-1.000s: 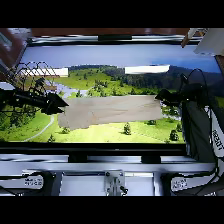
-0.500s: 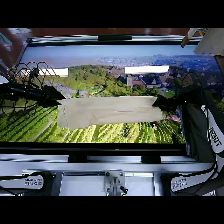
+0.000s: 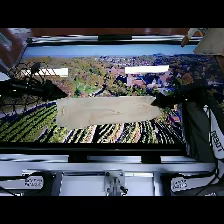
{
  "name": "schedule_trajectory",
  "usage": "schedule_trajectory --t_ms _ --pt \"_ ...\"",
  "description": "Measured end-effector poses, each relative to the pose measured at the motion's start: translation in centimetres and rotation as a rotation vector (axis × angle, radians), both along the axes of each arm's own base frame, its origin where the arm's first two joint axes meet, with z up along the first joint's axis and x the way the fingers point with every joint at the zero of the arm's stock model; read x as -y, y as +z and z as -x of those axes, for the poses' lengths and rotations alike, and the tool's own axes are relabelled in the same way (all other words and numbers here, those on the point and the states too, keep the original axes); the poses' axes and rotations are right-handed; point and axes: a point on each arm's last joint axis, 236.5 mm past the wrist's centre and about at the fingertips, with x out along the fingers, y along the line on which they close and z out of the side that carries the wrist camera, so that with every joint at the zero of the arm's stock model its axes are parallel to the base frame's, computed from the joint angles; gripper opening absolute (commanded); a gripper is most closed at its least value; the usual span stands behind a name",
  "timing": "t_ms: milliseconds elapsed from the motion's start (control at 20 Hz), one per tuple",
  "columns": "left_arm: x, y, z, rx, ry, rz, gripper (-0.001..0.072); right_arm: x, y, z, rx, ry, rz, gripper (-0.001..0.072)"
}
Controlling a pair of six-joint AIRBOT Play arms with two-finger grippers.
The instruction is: Fold the shirts.
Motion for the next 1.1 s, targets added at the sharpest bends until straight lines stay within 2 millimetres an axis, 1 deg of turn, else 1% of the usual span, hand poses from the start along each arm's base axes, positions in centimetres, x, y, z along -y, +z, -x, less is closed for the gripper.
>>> schedule_trajectory --t_ms 100,200,250,350,500,550,650,750,800,900,950,1000,1050,1100 --pt "2.8 -0.3 -0.2 0.021 -0.025 -0.001 0.0048 -0.8 4.0 -0.1 0.083 0.012 -0.03 0.0062" --pt "6.9 -1.0 -0.2 0.051 -0.06 -0.014 0.0032 -1.7 8.4 0.7 0.157 0.026 -0.055 0.0062" --pt "9.2 -1.5 0.0 0.063 -0.084 -0.019 0.0032 -2.1 10.5 1.4 0.189 0.033 -0.062 0.0062" --pt "13.9 -2.9 0.7 0.085 -0.122 -0.033 0.0032 -2.9 15.1 3.3 0.248 0.039 -0.081 0.0062" --pt "20.3 -5.3 2.0 0.08 -0.137 -0.039 0.0031 -3.9 20.6 6.4 0.32 0.026 -0.098 0.0063" --pt "22.4 -5.9 2.3 0.076 -0.128 -0.023 0.0031 -4.3 22.2 7.6 0.338 0.021 -0.104 0.0062" --pt "26.2 -6.7 3.3 0.047 -0.112 0.025 0.0031 -4.8 24.4 9.7 0.359 0.011 -0.114 0.0063" --pt "29.8 -7.5 4.9 0.002 -0.109 0.08 0.0031 -5.2 26.1 11.3 0.379 0.001 -0.123 0.0063" --pt "31.3 -7.9 6.0 -0.027 -0.118 0.102 0.0031 -5.4 26.8 11.9 0.393 -0.004 -0.125 0.0062" --pt "33.2 -8.3 7.1 -0.057 -0.117 0.134 0.0029 -5.5 27.7 12.7 0.405 -0.019 -0.131 0.0062" --pt "33.5 -8.3 7.1 -0.058 -0.114 0.144 0.0028 -5.6 28.0 13.0 0.41 -0.024 -0.134 0.0063" --pt "33.4 -7.8 6.7 -0.045 -0.105 0.156 0.0026 -5.6 28.2 13.1 0.411 -0.031 -0.136 0.0062" --pt "33.0 -7.1 5.9 -0.019 -0.095 0.163 0.0027 -5.5 28.4 13.0 0.418 -0.041 -0.137 0.0062" --pt "32.1 -5.9 4.7 0.02 -0.078 0.171 0.0027 -5.4 28.5 12.8 0.423 -0.051 -0.139 0.0062"
